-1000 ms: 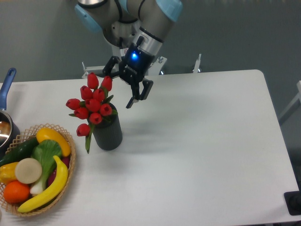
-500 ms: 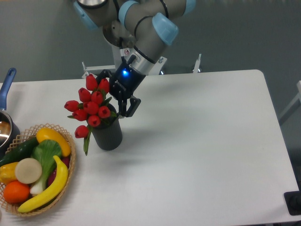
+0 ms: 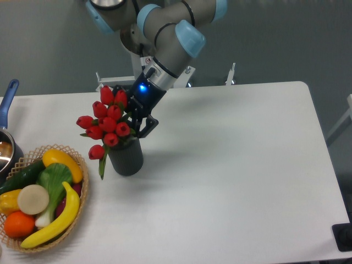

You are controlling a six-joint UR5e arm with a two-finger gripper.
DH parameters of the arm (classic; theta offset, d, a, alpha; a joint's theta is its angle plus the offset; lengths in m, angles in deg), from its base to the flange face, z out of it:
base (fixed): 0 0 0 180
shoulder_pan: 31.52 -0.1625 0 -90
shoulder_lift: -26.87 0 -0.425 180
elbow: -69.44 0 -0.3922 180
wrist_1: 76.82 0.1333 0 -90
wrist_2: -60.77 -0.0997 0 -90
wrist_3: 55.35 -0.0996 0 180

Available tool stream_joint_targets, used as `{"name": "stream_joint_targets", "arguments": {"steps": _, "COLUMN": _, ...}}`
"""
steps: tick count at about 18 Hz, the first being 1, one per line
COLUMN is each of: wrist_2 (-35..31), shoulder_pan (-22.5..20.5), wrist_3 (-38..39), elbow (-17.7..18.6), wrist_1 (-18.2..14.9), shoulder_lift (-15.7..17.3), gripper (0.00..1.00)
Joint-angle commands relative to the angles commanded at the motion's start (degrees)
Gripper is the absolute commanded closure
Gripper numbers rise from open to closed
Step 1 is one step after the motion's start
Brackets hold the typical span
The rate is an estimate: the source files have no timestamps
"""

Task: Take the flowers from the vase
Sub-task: 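Lower the gripper onto the tulip stems and close around them, then lift the gripped tulips straight up out of the black vase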

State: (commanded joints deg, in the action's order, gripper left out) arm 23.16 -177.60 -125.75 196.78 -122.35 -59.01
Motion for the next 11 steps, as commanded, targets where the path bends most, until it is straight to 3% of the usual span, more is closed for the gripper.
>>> {"name": "stream_joint_targets", "arguments": {"steps": 5, "wrist_2": 1.92, "shoulder_pan": -0.53, "wrist_3": 1.76, "elbow": -0.08, "wrist_1": -0.09, "shoulder_lift": 2.12, "gripper": 1.0}}
{"name": "stream_joint_targets", "arguments": {"steps": 11, "wrist_2": 5.09, "shoulder_pan": -2.37, "wrist_3": 10.1, "elbow": -4.03, "wrist_1": -0.18, "shoulder_lift": 4.05, "gripper": 1.0}}
